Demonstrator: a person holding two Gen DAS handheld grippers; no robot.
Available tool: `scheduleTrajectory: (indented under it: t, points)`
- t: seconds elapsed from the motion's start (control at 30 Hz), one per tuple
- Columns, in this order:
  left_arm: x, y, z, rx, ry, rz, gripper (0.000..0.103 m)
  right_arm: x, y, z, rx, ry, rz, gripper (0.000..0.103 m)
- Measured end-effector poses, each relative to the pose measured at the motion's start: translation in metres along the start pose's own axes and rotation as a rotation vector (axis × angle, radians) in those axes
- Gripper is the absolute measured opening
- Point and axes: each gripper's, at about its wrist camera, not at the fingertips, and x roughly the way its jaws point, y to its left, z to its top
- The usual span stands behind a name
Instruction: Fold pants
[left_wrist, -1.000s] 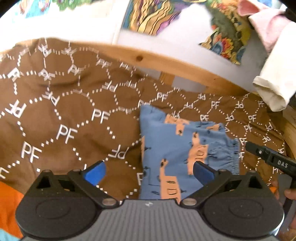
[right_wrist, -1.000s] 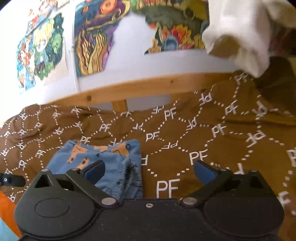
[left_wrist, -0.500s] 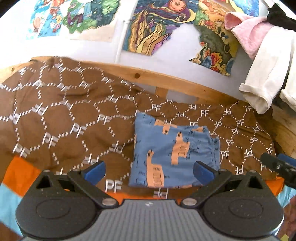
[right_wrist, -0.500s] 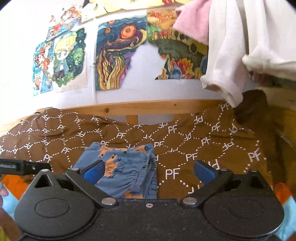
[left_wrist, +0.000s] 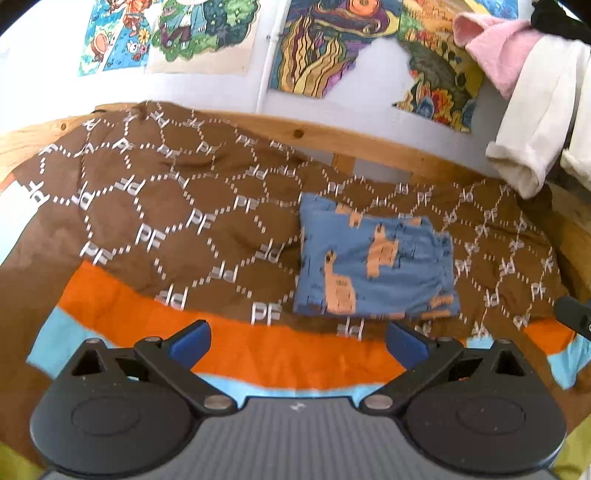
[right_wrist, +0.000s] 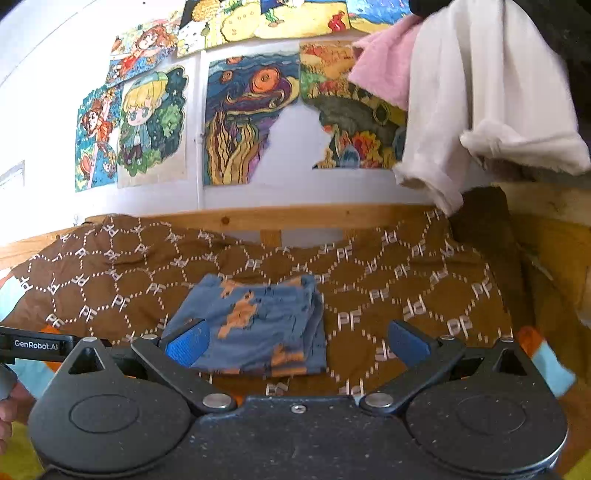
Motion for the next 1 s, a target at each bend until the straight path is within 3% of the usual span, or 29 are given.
scheduleTrajectory:
  t: [0.17,0.6,1.0]
  points:
    - [-0.003,-0.002,-0.011,0.075,0.015,0.027,0.103,0.003,0.004,-0.011,-0.021,0.033,0.023,0.102]
    - [-0.001,-0.001,-0.016,0.141,-0.019,0.075,0.103,0.026,0.017,-0.026,-0.021,0.134,0.092,0.102]
    - [-0.002,0.002,-0.018,0.140,-0.002,0.070,0.103,0.029,0.018,-0.029,-0.033,0.163,0.089,0.102]
